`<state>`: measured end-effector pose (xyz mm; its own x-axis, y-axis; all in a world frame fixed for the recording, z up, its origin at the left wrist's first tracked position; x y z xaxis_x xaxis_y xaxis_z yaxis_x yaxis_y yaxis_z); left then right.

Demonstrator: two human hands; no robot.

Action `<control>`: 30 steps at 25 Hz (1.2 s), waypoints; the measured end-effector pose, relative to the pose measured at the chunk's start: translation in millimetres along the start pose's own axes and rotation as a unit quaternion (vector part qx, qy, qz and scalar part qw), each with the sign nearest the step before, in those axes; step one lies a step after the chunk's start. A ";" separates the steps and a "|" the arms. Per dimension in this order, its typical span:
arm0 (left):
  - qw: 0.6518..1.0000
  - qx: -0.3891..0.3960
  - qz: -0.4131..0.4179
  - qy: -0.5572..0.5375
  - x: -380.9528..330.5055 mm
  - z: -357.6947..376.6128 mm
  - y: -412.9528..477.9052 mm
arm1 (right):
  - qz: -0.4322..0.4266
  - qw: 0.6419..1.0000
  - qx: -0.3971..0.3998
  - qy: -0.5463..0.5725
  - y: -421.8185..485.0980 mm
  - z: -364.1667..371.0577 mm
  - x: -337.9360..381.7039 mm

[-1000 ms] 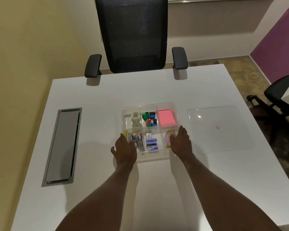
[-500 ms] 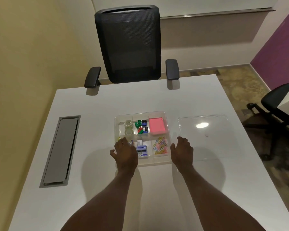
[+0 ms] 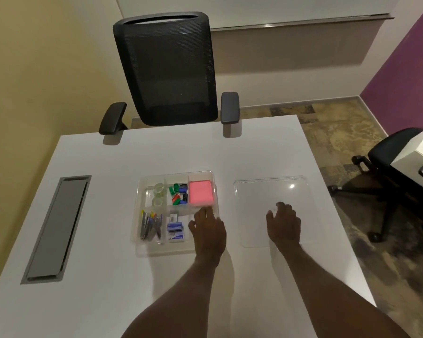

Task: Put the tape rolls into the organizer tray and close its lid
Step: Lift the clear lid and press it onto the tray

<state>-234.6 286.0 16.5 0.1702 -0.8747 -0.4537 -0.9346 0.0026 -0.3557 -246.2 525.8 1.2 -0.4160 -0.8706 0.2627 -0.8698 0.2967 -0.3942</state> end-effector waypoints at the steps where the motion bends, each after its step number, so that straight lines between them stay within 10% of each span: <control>1: 1.000 0.004 0.000 -0.013 -9.9 11.0 3.7 | 0.004 1.000 -0.001 0.002 7.5 -5.1 -13.1; 7: 0.996 0.077 0.030 -0.033 -61.6 67.4 28.0 | 0.032 0.999 0.010 0.014 50.7 -20.9 -75.3; 17: 0.967 0.167 -0.157 -0.107 -49.0 102.8 59.4 | 0.089 0.992 0.070 0.054 92.9 -14.7 -128.8; 25: 0.953 0.147 -0.177 -0.196 -43.7 111.8 71.1 | 0.095 0.988 0.081 0.094 102.1 -7.5 -136.5; 30: 0.950 0.000 -0.150 -0.274 -48.8 83.4 58.6 | 0.144 0.972 -0.002 0.186 97.8 -25.3 -143.9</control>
<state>-271.7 369.2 -50.4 0.5657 -0.4522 -0.6896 -0.8186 -0.2074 -0.5356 -278.1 690.1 -52.9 -0.7084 -0.5494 0.4432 -0.7044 0.5094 -0.4944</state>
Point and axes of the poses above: each hand's wrist, its own y-axis towards the middle knuckle, its own z-axis out of the palm, x = y × z, the point moved 7 cm from there along y, towards the middle knuckle, and after that the axes turned 13 degrees about x, right-handed, at the moved point
